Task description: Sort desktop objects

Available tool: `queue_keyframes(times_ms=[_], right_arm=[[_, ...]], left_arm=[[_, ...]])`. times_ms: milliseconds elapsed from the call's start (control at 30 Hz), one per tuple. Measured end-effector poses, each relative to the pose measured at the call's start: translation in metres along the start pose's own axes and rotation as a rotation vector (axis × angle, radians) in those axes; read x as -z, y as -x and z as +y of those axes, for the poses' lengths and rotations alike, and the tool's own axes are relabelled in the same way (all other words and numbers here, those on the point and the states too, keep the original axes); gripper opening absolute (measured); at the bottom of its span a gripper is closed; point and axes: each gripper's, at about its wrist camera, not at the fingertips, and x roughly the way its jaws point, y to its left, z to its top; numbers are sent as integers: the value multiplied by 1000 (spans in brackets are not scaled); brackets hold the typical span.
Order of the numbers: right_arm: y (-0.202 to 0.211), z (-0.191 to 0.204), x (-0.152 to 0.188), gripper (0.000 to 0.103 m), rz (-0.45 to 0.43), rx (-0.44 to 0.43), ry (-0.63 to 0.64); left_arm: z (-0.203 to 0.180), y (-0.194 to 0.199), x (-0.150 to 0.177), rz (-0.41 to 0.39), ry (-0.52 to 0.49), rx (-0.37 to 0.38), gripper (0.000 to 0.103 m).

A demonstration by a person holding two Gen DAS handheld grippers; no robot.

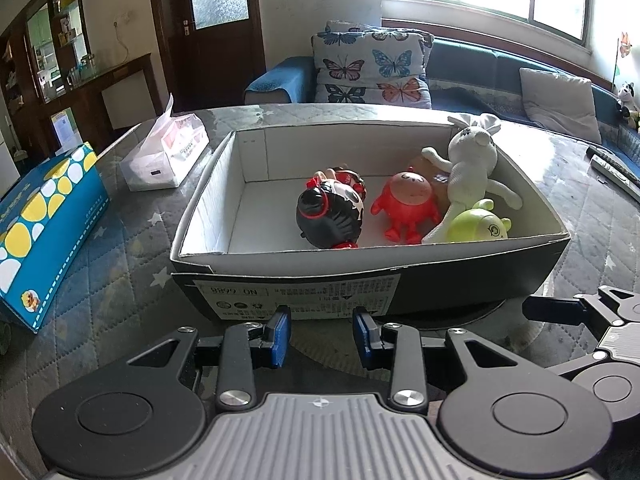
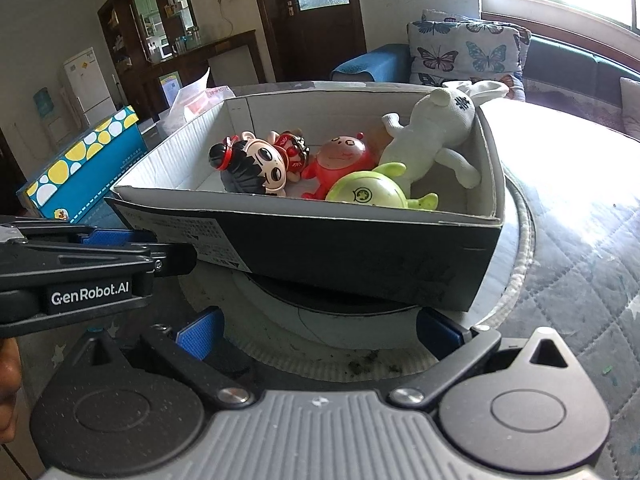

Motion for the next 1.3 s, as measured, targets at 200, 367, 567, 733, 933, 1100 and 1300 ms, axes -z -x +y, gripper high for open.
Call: queue_keyframes(times_ms=[200, 367, 567, 733, 933, 1100, 1300], right_arm=[[-2, 0, -2, 103, 4, 1, 1], [-4, 1, -3, 103, 10, 0, 3], [-8, 2, -4, 103, 17, 0, 3], [-9, 1, -4, 103, 18, -2, 1], [-10, 0, -5, 103, 20, -1, -3], [-12, 1, -5, 103, 22, -2, -4], [-12, 0, -5, 103, 21, -1, -5]], left_arm=[[-1, -2, -2, 3, -7, -1, 36], [0, -6, -2, 10, -10, -2, 36], [-1, -10, -3, 20, -16, -1, 36], [-1, -12, -3, 24, -20, 1, 36], [-1, -15, -3, 30, -19, 4, 36], [-2, -16, -3, 32, -21, 4, 36], [-2, -16, -3, 32, -19, 5, 36]])
